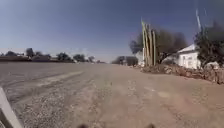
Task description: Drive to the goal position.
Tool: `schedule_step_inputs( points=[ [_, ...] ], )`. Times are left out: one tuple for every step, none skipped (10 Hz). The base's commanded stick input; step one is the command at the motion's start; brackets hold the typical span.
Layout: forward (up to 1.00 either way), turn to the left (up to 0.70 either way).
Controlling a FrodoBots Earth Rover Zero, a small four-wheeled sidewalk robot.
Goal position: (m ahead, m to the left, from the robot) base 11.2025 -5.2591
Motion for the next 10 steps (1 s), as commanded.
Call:
schedule_step_inputs(
  points=[
    [0.7,0.0],
    [0.7,0.0],
    [0.7,0.0],
    [0.7,0.0],
    [0.7,0.0],
    [0.7,0.0],
    [0.7,0.12],
    [0.7,0.27],
    [0.7,0.0],
    [0.7,0.0]
  ],
)
